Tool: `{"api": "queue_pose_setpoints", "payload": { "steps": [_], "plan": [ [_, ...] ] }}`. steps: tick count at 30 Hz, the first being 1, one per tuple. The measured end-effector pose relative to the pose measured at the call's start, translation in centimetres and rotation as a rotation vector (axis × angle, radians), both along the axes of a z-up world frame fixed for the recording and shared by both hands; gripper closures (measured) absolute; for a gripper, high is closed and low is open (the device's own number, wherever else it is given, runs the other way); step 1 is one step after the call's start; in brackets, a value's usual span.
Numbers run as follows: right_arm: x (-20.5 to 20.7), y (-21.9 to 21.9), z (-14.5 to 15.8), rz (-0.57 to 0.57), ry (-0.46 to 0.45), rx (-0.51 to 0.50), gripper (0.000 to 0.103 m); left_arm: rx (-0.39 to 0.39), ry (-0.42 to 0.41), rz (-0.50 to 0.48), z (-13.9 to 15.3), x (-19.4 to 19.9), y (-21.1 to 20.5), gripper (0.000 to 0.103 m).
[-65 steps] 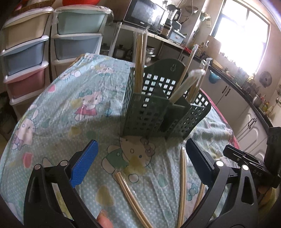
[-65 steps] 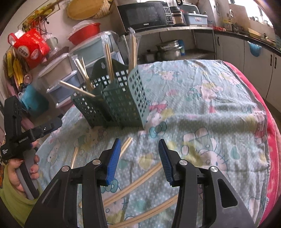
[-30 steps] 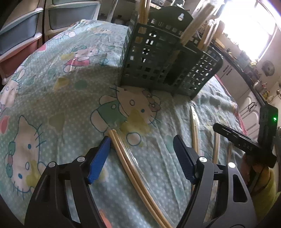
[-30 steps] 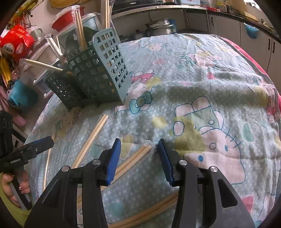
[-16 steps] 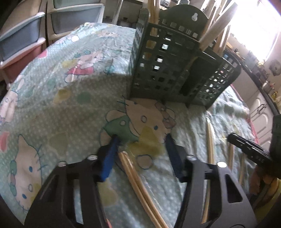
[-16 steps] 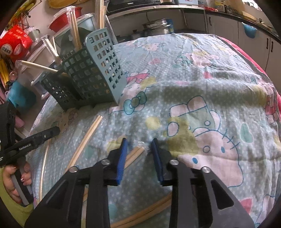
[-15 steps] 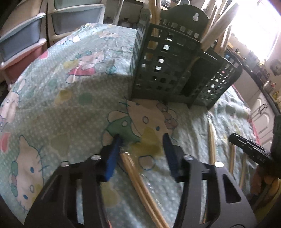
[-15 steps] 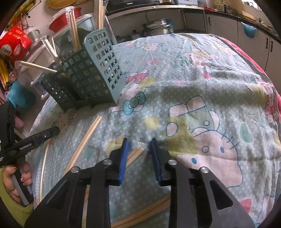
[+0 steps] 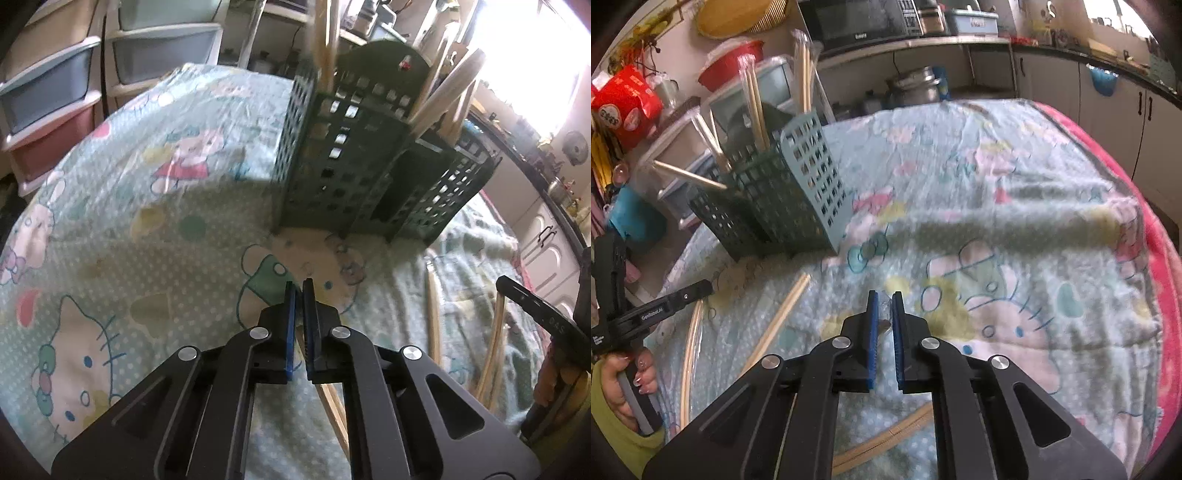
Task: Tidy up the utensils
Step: 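Lift the left gripper's chopstick over the caddy while the right gripper carries its chopstick there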
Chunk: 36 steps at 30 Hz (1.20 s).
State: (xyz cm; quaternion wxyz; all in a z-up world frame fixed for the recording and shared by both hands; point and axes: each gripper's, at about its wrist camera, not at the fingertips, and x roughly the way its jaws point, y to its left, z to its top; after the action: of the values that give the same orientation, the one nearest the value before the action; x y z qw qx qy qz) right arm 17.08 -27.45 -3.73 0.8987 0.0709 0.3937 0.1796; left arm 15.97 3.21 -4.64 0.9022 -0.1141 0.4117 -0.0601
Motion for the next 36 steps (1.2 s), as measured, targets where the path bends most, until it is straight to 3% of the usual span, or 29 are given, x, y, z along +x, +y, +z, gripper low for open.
{"api": "queue_pose_setpoints", "payload": {
  "steps": [22,36],
  "plan": [
    [-2.5,2.2,9.9,0.099,-0.262,0.046,0.098,-0.033,-0.256,-0.010,9.9,-1.7,0.4,0.102],
    [-3.5,4.2,12.8,0.162,-0.354,0.035,0.098,-0.053,-0.358,-0.016,13.2,-1.8,0.3,0.102]
  ]
}}
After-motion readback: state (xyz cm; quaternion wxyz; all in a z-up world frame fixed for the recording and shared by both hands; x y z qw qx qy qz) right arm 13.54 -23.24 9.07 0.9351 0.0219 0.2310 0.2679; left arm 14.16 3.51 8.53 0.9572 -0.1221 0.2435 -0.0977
